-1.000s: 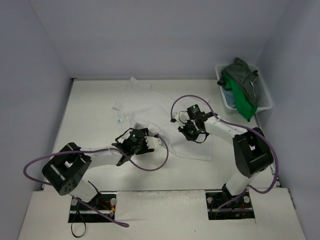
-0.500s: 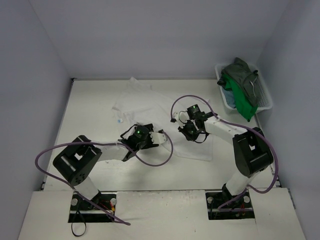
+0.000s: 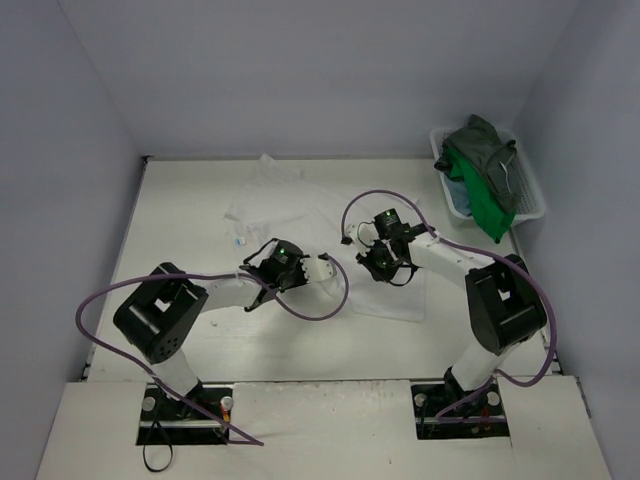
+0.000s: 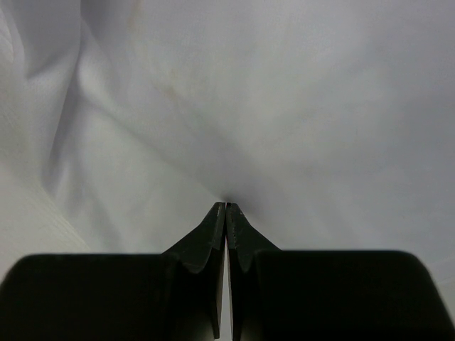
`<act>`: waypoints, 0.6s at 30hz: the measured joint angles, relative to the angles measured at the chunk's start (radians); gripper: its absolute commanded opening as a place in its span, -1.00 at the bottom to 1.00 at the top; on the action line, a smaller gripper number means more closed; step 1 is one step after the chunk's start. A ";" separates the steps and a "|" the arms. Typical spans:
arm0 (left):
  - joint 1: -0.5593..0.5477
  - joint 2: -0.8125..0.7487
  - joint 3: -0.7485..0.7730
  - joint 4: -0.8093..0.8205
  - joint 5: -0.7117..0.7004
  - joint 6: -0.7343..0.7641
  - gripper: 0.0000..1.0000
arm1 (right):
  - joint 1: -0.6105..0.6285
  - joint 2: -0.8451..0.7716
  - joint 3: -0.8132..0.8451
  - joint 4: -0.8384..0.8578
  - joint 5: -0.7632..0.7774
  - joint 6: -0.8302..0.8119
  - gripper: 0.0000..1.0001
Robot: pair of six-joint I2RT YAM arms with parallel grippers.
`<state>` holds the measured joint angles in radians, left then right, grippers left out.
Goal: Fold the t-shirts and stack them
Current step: Flatten the tshirt out
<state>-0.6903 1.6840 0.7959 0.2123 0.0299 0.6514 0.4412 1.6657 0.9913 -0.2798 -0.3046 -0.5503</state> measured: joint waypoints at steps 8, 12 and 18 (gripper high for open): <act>0.055 -0.112 0.029 -0.135 0.026 -0.002 -1.00 | 0.000 0.000 0.000 0.000 -0.004 0.000 -1.00; 0.084 -0.215 0.093 -0.212 0.042 -0.008 -1.00 | 0.000 0.000 0.000 0.000 -0.007 0.000 -1.00; 0.119 -0.272 0.280 -0.440 0.161 -0.034 -1.00 | 0.000 0.000 0.000 0.000 -0.007 0.000 -1.00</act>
<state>-0.5709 1.4120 1.0760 -0.2276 0.1905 0.6178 0.4412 1.6657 0.9913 -0.2794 -0.3119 -0.5503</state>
